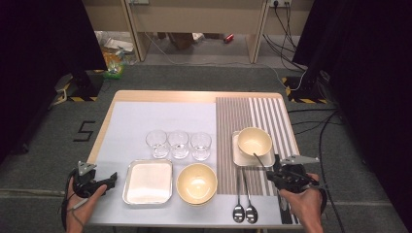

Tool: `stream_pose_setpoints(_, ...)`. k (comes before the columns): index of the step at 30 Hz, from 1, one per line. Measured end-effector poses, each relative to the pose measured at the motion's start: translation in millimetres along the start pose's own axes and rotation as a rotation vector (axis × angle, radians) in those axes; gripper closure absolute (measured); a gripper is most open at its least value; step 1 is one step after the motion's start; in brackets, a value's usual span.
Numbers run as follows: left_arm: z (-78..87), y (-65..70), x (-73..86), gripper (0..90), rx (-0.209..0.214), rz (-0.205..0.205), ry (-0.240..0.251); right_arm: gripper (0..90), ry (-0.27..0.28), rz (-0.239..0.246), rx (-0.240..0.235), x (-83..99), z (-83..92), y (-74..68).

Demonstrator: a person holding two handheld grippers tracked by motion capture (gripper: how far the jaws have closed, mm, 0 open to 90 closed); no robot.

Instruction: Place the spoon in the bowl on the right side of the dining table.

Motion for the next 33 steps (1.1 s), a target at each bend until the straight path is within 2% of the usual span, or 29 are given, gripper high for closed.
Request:
stream_pose_setpoints(4,0.0,0.0,0.1,12.1,0.0,0.0,0.001,90.0,0.021,0.001,0.0,-6.8,5.0,4.6)
stream_pose_setpoints(13,0.0,0.0,0.1,12.1,0.0,0.0,0.001,90.0,0.068,-0.044,0.002,-24.7,11.4,24.1)
stream_pose_setpoints(18,0.0,0.0,0.1,12.1,0.0,0.0,0.001,90.0,0.094,-0.059,0.003,-37.5,10.2,34.2)
stream_pose_setpoints(33,-0.1,0.1,0.1,12.1,0.0,0.0,0.002,90.0,0.123,-0.11,0.002,-63.3,-0.5,56.1)
Point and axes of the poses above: each handheld gripper's, and its own axes: z roughly backward along the jaws, x roughly out of its underside, y roughly to its right, the point moved 3 cm from there along -z, roughly forward along the jaws, and after that the axes turned 9 degrees about z, right-handed, at the moved point
